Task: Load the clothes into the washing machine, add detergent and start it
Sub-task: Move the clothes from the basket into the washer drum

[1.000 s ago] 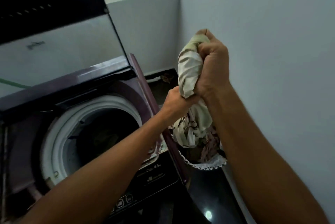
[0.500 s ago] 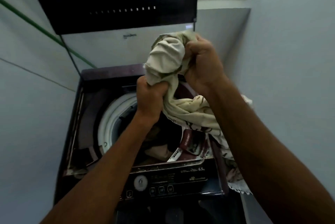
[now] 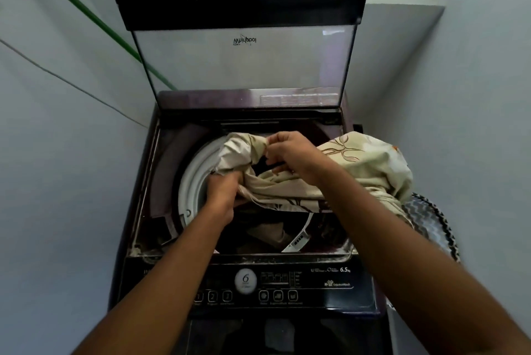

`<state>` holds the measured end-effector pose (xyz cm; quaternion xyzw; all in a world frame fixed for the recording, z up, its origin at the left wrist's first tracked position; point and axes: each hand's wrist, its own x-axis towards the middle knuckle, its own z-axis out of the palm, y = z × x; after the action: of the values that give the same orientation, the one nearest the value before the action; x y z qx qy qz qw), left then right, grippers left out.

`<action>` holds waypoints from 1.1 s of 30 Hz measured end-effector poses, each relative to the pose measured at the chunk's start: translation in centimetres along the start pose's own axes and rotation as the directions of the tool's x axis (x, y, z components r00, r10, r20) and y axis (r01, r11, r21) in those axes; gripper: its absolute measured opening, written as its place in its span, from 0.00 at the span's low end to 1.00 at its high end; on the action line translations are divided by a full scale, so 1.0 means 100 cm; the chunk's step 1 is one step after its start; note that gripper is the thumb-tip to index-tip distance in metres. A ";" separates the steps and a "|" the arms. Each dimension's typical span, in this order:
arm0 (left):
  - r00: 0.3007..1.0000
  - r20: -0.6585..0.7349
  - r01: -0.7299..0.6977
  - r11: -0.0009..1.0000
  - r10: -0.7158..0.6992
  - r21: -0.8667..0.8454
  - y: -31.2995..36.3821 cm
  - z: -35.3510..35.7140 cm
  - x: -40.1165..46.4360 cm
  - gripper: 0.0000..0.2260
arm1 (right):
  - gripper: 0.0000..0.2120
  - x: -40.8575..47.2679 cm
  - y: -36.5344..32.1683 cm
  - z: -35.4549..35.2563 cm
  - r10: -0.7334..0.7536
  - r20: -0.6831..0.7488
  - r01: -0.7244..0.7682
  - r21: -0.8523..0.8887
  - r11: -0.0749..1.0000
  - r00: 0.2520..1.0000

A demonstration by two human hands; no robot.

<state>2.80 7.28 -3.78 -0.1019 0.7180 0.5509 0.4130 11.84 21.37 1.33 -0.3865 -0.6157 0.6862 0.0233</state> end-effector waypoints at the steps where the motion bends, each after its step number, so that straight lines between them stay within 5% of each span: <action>1: 0.999 -0.037 0.005 1.000 -0.004 0.025 -0.004 0.000 0.004 0.14 | 0.07 0.001 0.004 -0.001 0.014 -0.007 -0.015 -0.032 0.999 1.000; 4: 0.947 -0.266 -0.113 0.960 0.182 0.255 -0.007 0.003 0.007 0.29 | 0.10 0.002 0.011 -0.007 0.012 -0.061 -0.019 -0.110 0.994 0.998; 6: 0.867 -0.278 -0.269 0.857 0.415 0.439 -0.003 0.011 0.000 0.30 | 0.12 0.002 0.012 -0.017 -0.110 -0.159 0.068 -0.248 0.966 0.981; 9: 0.746 0.023 -0.560 0.607 0.666 0.564 0.008 0.040 -0.013 0.25 | 0.15 -0.002 0.019 -0.049 -0.413 -0.386 0.097 -0.623 0.776 0.825; 11: 0.703 0.368 -0.703 0.513 0.609 0.493 0.010 0.067 -0.023 0.21 | 0.20 -0.007 0.034 -0.079 -0.470 -0.545 -0.127 -0.735 0.666 0.694; 13: 0.653 0.603 -0.753 0.476 0.458 0.453 0.003 0.094 -0.036 0.19 | 0.26 -0.015 0.052 -0.112 -0.301 -0.707 -0.353 -0.618 0.702 0.640; 15: 0.626 0.657 -0.775 0.433 0.421 0.461 -0.008 0.119 -0.042 0.19 | 0.40 -0.020 0.073 -0.143 -0.003 -0.779 -0.503 -0.407 0.762 0.626; 18: 0.641 0.654 -0.760 0.454 0.403 0.465 -0.019 0.141 -0.044 0.21 | 0.55 -0.024 0.101 -0.172 0.234 -0.661 -0.451 -0.178 0.874 0.713; 20: 0.658 0.665 -0.743 0.450 0.353 0.496 -0.023 0.150 -0.045 0.23 | 0.46 -0.023 0.115 -0.179 0.211 -0.556 -0.299 -0.072 0.951 0.804; 23: 0.670 0.670 -0.730 0.446 0.319 0.517 -0.027 0.156 -0.049 0.29 | 0.19 -0.023 0.110 -0.173 0.039 -0.521 -0.216 -0.283 0.934 0.853; 28: 0.675 0.660 -0.721 0.485 0.328 0.495 -0.018 0.152 -0.050 0.42 | 0.15 -0.035 0.062 -0.152 0.060 -0.695 -0.111 -0.028 0.993 0.717; 33: 0.621 0.701 -0.751 0.522 0.351 0.404 0.002 0.140 -0.062 0.46 | 0.09 -0.048 0.012 -0.111 -0.017 -0.550 0.103 0.125 0.987 0.835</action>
<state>13.39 17.64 0.01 0.4569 0.7087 0.3646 0.3949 22.01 27.83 3.32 -0.5440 -0.5420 0.5902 0.2488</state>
